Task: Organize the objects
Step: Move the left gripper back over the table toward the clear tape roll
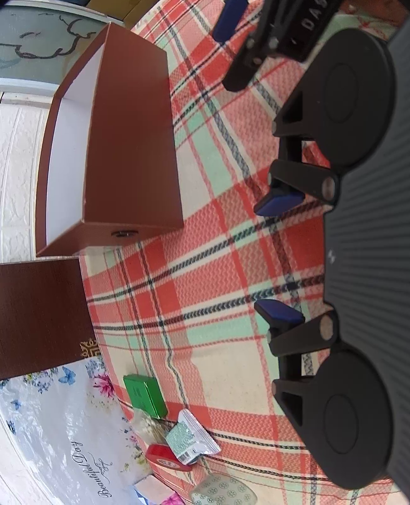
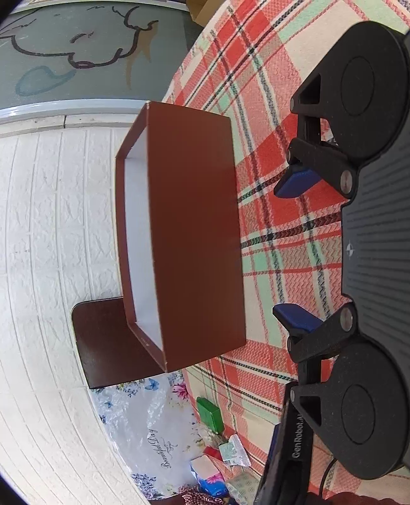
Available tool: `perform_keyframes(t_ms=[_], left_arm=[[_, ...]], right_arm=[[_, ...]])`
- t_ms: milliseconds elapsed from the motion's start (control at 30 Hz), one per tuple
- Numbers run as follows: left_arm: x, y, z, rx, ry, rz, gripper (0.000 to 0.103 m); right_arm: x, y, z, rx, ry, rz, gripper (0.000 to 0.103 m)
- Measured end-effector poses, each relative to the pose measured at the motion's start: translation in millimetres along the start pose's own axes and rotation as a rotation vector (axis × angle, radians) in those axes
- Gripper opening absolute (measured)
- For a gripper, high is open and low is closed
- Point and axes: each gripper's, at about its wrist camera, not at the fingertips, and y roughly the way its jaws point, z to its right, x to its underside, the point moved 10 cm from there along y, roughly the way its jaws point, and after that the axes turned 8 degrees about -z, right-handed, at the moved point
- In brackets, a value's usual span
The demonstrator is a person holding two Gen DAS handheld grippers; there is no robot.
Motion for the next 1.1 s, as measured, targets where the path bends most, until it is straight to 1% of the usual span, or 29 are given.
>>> perform_keyframes(t_ms=[133, 233, 333, 400, 433, 533, 667, 1100], left_arm=[[4.1, 4.2, -9.5, -0.015, -0.010, -0.003, 0.061], [6.8, 8.1, -16.9, -0.031, -0.018, -0.005, 0.062], [9.0, 11.2, -22.9, -0.037, -0.027, -0.001, 0.067], [9.4, 11.8, -23.8, -0.046, -0.021, 0.007, 0.069], [9.9, 12.1, -23.7, -0.051, -0.016, 0.013, 0.071], [11.0, 12.9, -22.7, -0.064, -0.010, 0.030, 0.072], [11.0, 13.6, -22.2, -0.075, -0.001, 0.044, 0.073], [12.7, 13.1, -23.9, -0.073, -0.009, 0.051, 0.074]], right_arm=[[-12.0, -2.9, -10.0, -0.005, -0.004, 0.043, 0.074], [-19.6, 4.2, -18.5, -0.019, 0.009, 0.044, 0.074], [-14.7, 22.4, -20.3, -0.030, 0.032, 0.018, 0.074], [-2.1, 41.2, -14.6, -0.015, 0.042, -0.034, 0.074], [0.7, 47.2, -11.4, -0.026, 0.065, -0.063, 0.074], [-1.3, 44.0, -5.6, -0.048, 0.107, -0.043, 0.076], [-0.5, 41.3, -4.5, -0.056, 0.112, -0.035, 0.076], [-1.1, 42.2, -4.3, -0.063, 0.121, -0.035, 0.076]])
